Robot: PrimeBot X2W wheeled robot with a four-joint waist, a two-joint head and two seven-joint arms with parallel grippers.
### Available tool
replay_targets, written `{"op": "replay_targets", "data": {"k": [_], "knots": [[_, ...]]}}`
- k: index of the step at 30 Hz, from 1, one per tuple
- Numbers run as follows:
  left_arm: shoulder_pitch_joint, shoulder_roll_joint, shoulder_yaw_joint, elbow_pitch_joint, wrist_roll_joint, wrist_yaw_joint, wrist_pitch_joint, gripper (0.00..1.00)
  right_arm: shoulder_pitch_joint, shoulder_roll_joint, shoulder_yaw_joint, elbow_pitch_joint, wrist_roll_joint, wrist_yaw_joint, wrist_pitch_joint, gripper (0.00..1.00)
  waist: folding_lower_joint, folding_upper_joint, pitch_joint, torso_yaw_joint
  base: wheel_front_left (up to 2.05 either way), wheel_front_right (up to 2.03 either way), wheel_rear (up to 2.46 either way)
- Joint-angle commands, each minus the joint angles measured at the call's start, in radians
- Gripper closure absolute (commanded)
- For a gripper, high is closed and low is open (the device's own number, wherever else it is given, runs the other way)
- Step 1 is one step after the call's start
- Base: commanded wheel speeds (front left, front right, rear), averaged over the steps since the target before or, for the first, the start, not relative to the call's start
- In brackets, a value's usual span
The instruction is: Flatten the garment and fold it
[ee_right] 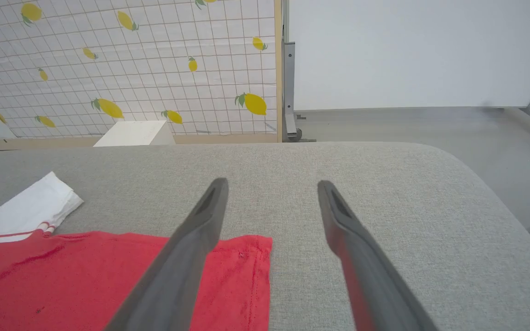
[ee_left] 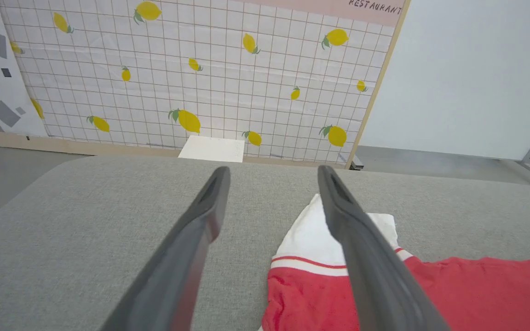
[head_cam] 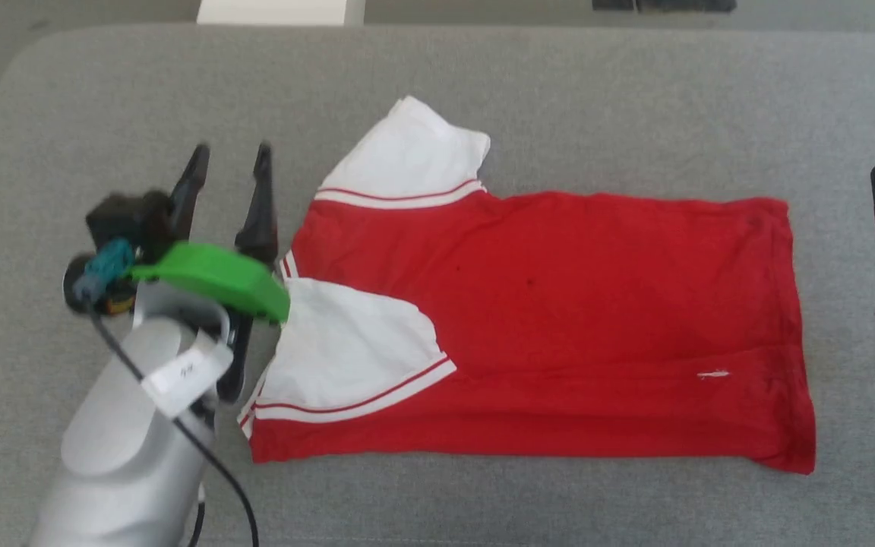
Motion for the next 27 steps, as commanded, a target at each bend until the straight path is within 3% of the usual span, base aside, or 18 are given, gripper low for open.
{"op": "replay_targets", "data": {"k": [1,10,15,21,27], "knots": [[-0.05,-0.006,-0.006,0.013,0.011,-0.012,0.004,0.0,-0.025,-0.006,0.004,-0.007,0.009,-0.002,-0.005,0.0,0.0,-0.0001,0.065,-0.002,0.0,0.0,0.0],[-0.395,-0.049,-0.069,0.22,0.024,-0.097,0.161,0.0,-0.096,-0.024,0.039,-0.036,0.028,-0.002,0.009,0.0,0.0,-0.0001,0.177,-0.039,0.0,0.0,0.0],[-0.597,-0.075,-0.111,0.38,0.027,-0.131,0.341,0.0,-0.123,-0.023,0.069,-0.059,0.038,-0.002,0.022,0.0,0.0,-0.0001,0.237,-0.089,0.0,0.0,0.0],[-0.765,-0.097,-0.155,0.561,0.023,-0.122,0.629,0.0,-0.132,-0.014,0.075,-0.076,0.051,-0.002,0.019,0.0,0.0,-0.0001,0.296,-0.151,0.0,0.0,0.0],[-0.836,-0.097,-0.203,0.665,0.034,-0.098,0.885,0.0,-0.119,-0.008,0.053,-0.079,0.059,-0.002,0.004,0.0,0.0,-0.0001,0.341,-0.189,0.0,0.0,0.0]]}}
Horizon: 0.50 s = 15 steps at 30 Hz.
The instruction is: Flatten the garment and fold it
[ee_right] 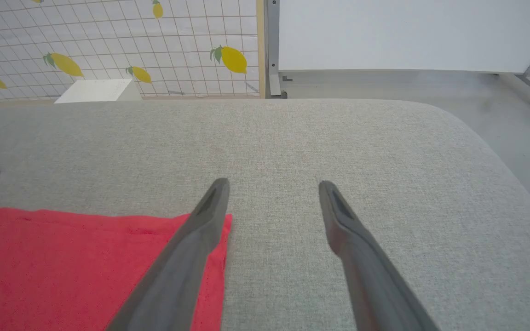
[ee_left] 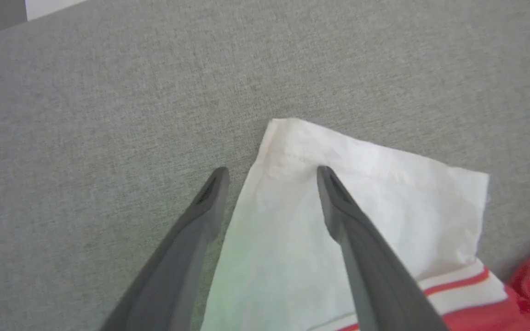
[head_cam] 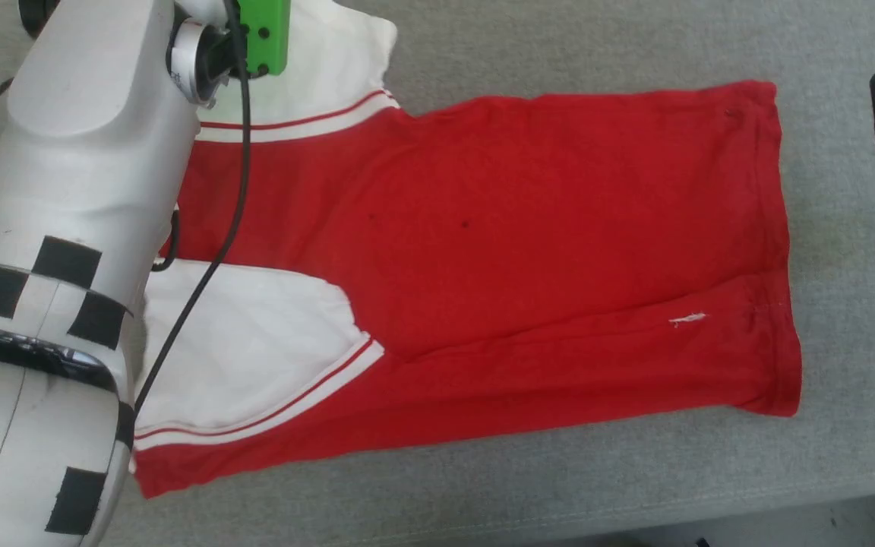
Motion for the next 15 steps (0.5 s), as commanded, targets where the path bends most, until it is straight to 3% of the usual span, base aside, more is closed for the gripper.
{"op": "replay_targets", "data": {"k": [1,5,6,7,15], "knots": [[-0.012,-0.002,-0.012,0.015,0.011,0.009,0.038,0.0,0.001,0.004,-0.007,-0.003,0.009,-0.002,-0.011,0.0,-0.0002,-0.0001,0.048,-0.043,0.0,0.0,0.0],[0.0,-0.01,-0.037,0.052,0.007,0.021,0.176,0.0,0.004,0.006,-0.018,0.001,0.011,-0.002,-0.021,0.0,-0.0002,-0.0001,0.059,-0.047,0.0,0.0,0.0],[0.01,-0.016,-0.029,0.048,-0.015,0.031,0.231,0.95,0.0,0.007,-0.02,0.002,0.011,-0.002,-0.024,0.0,-0.0002,-0.0001,0.064,-0.046,0.0,0.0,0.0],[0.013,-0.016,-0.028,0.041,-0.019,0.034,0.233,1.0,-0.001,0.006,-0.02,0.002,0.011,-0.002,-0.024,0.0,-0.0002,-0.0001,0.065,-0.045,0.0,0.0,0.0],[0.042,-0.006,0.014,-0.046,-0.066,0.031,0.183,1.0,-0.033,-0.026,-0.004,-0.015,0.005,-0.002,0.01,0.0,-0.0002,-0.0001,0.047,-0.014,0.0,0.0,0.0]]}}
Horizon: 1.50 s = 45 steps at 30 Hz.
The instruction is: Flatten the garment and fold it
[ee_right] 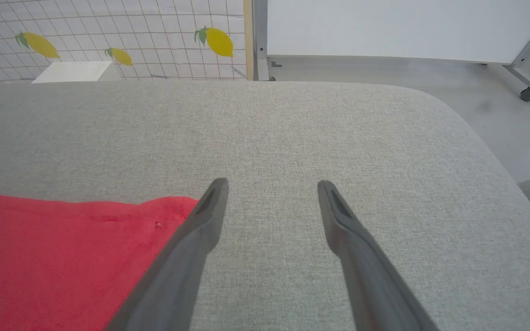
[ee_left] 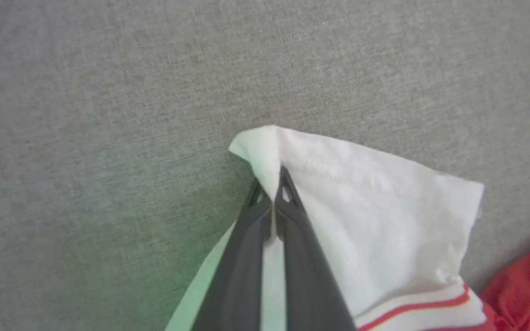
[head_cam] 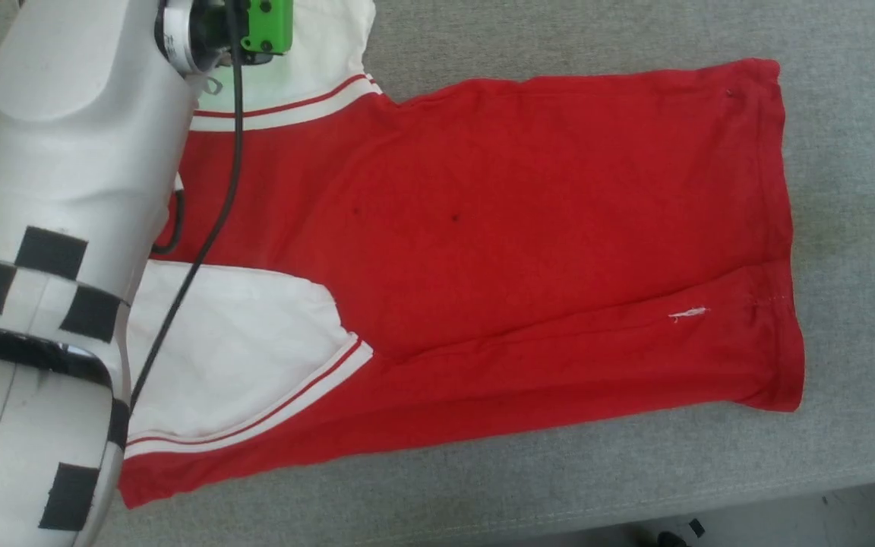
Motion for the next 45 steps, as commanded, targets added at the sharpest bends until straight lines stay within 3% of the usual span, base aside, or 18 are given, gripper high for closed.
{"op": "replay_targets", "data": {"k": [1,5,9,16,20,29,30,32,39,45], "knots": [[0.056,-0.003,0.002,0.002,-0.018,-0.004,-0.005,1.0,-0.031,-0.015,0.008,-0.011,-0.002,-0.002,0.02,0.0,0.0,-0.0001,-0.015,0.016,0.0,0.0,0.0],[0.067,0.002,0.016,-0.041,-0.036,-0.008,-0.022,1.0,-0.078,-0.063,0.056,-0.006,-0.003,-0.002,0.17,0.0,0.0,-0.0001,-0.035,0.034,0.0,0.0,0.0],[0.073,0.014,0.021,-0.079,-0.043,-0.007,-0.023,1.0,-0.157,-0.112,0.142,0.029,-0.005,-0.002,0.388,0.0,0.0,-0.0001,-0.044,0.049,0.0,0.0,0.0],[0.067,0.028,0.016,-0.154,-0.04,0.004,-0.013,1.0,-0.288,-0.14,0.283,0.117,-0.017,-0.002,0.694,0.0,0.0,-0.0001,-0.02,0.076,0.0,0.0,0.0],[0.067,0.033,0.015,-0.189,-0.042,0.011,-0.006,1.0,-0.326,-0.14,0.333,0.161,-0.037,-0.002,0.786,0.0,0.0,-0.0001,0.001,0.084,0.0,0.0,0.0],[0.083,0.04,0.013,-0.243,-0.049,0.023,-0.004,1.0,-0.329,-0.153,0.436,0.198,0.011,-0.002,0.863,0.0,0.0,-0.0001,0.024,0.097,0.0,0.0,0.0],[0.086,0.04,0.016,-0.248,-0.053,0.022,-0.008,1.0,-0.327,-0.155,0.438,0.198,0.022,-0.002,0.87,0.6,0.0,-0.0001,0.024,0.099,0.0,0.0,0.0],[0.092,0.043,0.017,-0.256,-0.056,0.02,-0.015,1.0,-0.323,-0.159,0.43,0.198,0.038,-0.002,0.871,1.0,0.0,-0.0001,0.019,0.102,0.0,0.0,0.0],[0.132,0.046,0.033,-0.283,-0.084,-0.006,-0.068,1.0,-0.3,-0.157,0.348,0.18,0.046,-0.002,0.777,1.0,0.0,-0.0001,-0.051,0.122,0.0,0.0,0.0],[0.195,0.044,0.081,-0.335,-0.145,-0.044,-0.148,1.0,-0.236,-0.122,0.269,0.181,0.045,-0.002,0.675,1.0,0.0,-0.0001,-0.175,0.148,0.0,0.0,0.0]]}}
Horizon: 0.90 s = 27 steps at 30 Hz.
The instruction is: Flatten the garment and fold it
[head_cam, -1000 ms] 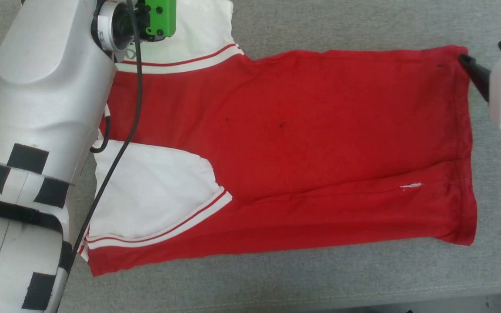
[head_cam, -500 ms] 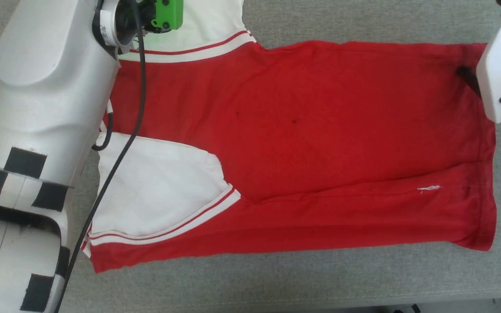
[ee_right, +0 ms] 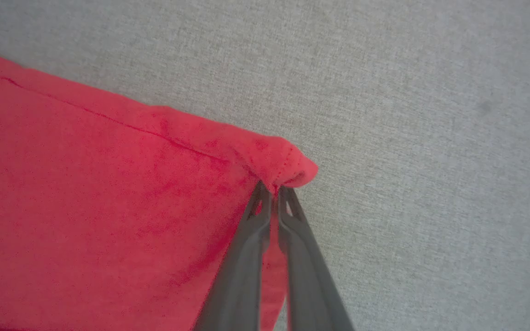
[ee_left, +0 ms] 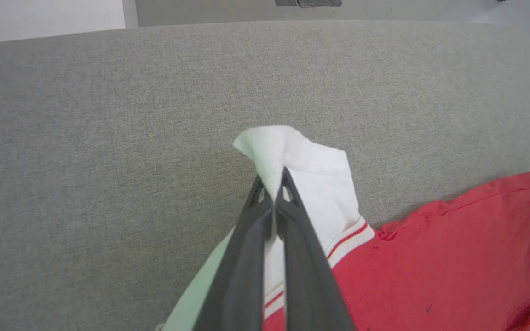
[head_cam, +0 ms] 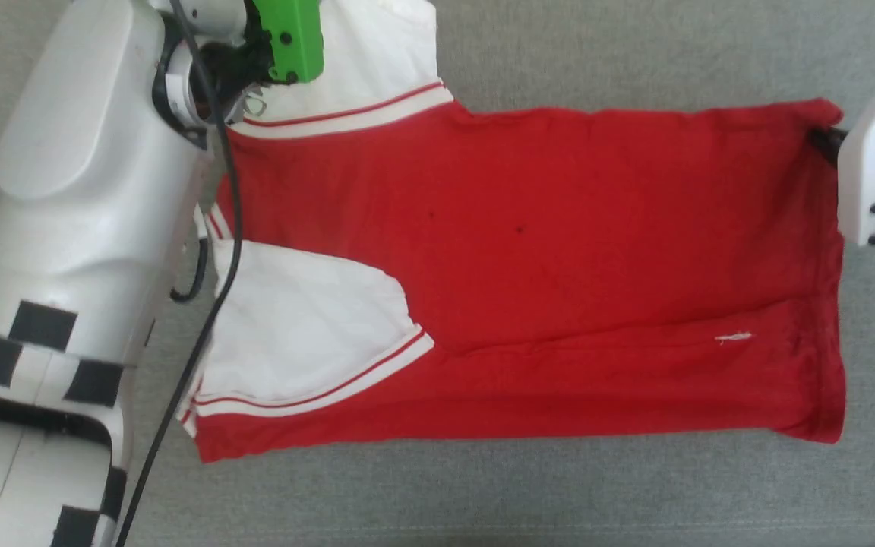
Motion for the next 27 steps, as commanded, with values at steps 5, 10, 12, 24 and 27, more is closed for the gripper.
{"op": "replay_targets", "data": {"k": [5,10,12,24,27], "knots": [[0.102,0.007,0.01,-0.069,-0.044,-0.03,-0.024,1.0,0.1,0.028,-0.059,0.004,0.017,-0.002,-0.042,1.0,-0.0001,0.0,-0.182,0.054,0.0,0.0,0.0],[0.221,0.034,0.02,-0.149,-0.068,-0.026,-0.045,1.0,0.202,0.043,-0.094,0.0,0.018,-0.002,-0.063,1.0,-0.0001,0.0,-0.264,0.069,0.0,0.0,0.0],[0.278,0.044,0.023,-0.188,-0.079,-0.021,-0.051,1.0,0.241,0.049,-0.107,-0.001,0.018,-0.002,-0.072,1.0,-0.0001,0.0,-0.291,0.075,0.0,0.0,0.0],[0.738,0.1,0.093,-0.465,-0.171,0.096,-0.126,1.0,0.444,0.099,-0.156,0.02,0.004,-0.002,-0.136,1.0,-0.0001,0.0,-0.361,0.084,0.0,0.0,0.0],[0.825,0.099,0.108,-0.483,-0.189,0.12,-0.149,1.0,0.471,0.101,-0.157,0.03,0.002,-0.002,-0.148,1.0,-0.0001,0.0,-0.363,0.086,0.0,0.0,0.0]]}}
